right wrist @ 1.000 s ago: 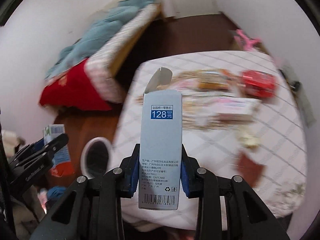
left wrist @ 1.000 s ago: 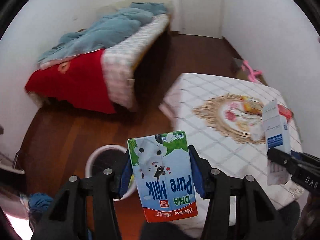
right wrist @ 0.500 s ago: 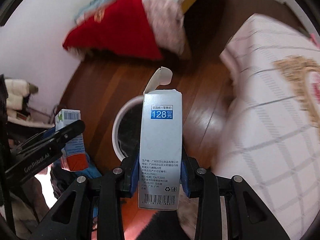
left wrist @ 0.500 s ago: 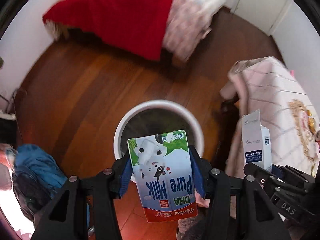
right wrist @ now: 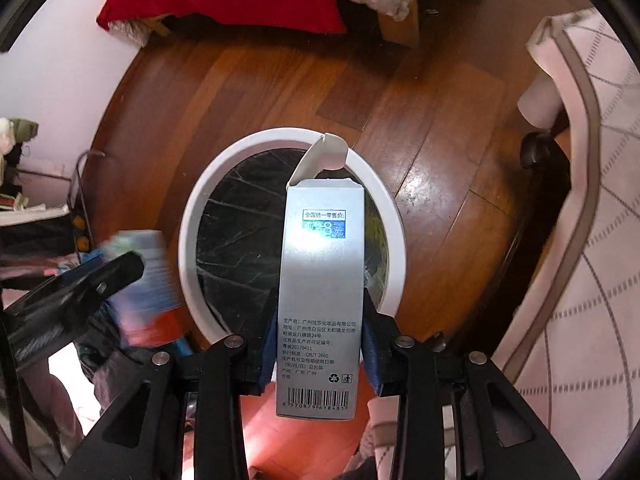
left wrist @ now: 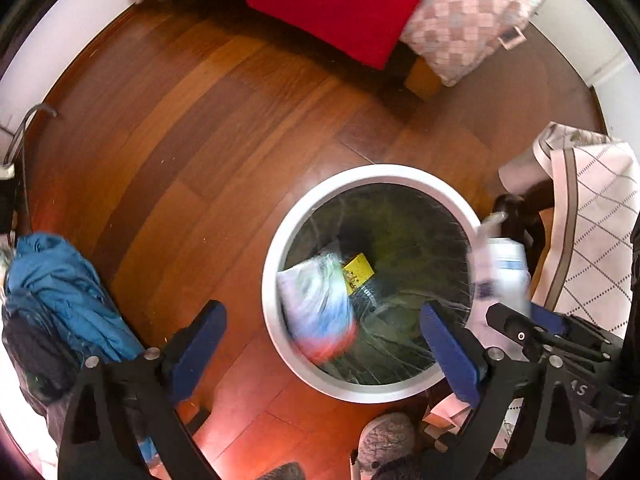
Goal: Collect trash
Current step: 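Carry the carton and white box over the bin and release both, then grasp the clear plastic lid with the left tool while the right tool grasps the pink toothpaste box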
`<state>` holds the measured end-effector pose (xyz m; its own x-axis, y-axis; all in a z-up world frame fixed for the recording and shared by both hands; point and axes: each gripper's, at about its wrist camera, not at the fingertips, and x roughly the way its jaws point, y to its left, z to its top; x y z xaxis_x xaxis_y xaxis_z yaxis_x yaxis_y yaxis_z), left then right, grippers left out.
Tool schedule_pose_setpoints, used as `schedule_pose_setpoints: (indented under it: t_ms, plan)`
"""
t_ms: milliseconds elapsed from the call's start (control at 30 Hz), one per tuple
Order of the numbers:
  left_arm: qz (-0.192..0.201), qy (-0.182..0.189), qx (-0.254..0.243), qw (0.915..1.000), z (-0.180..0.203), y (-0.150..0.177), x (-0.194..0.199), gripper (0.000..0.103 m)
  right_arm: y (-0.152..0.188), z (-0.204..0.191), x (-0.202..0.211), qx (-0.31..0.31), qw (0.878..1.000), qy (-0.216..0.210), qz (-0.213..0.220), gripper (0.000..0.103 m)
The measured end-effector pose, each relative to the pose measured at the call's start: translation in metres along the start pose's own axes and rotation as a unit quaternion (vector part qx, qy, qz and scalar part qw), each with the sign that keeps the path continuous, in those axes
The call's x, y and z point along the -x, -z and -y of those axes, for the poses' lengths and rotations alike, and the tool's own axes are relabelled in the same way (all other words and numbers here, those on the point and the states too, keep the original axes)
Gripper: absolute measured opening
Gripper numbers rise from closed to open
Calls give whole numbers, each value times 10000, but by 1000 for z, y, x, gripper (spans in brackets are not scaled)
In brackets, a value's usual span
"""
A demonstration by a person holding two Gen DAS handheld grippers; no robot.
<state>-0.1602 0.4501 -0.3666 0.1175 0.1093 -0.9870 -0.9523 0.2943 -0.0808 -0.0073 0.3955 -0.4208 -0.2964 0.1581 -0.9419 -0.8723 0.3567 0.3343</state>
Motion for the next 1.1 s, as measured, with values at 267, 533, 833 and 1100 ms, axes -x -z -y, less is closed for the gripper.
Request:
schedule_pose_setpoints:
  t_ms: [267,533,833,1100]
  plan:
    - [498,-385,153,9979,-11,24,20,99,6,3,13,134,9992,350,121,103]
    - [709,-637,60,9954,-3,56,52,99,47,9,43,284,9964,738,308,103]
    - [971,-693,-52,9928,6,81,91,99,77,3,80,355,9948,757,588,103]
    - [1280,-655,-62,9896,14,98,134,99,94,-10,128,447,9926,533,994,103]
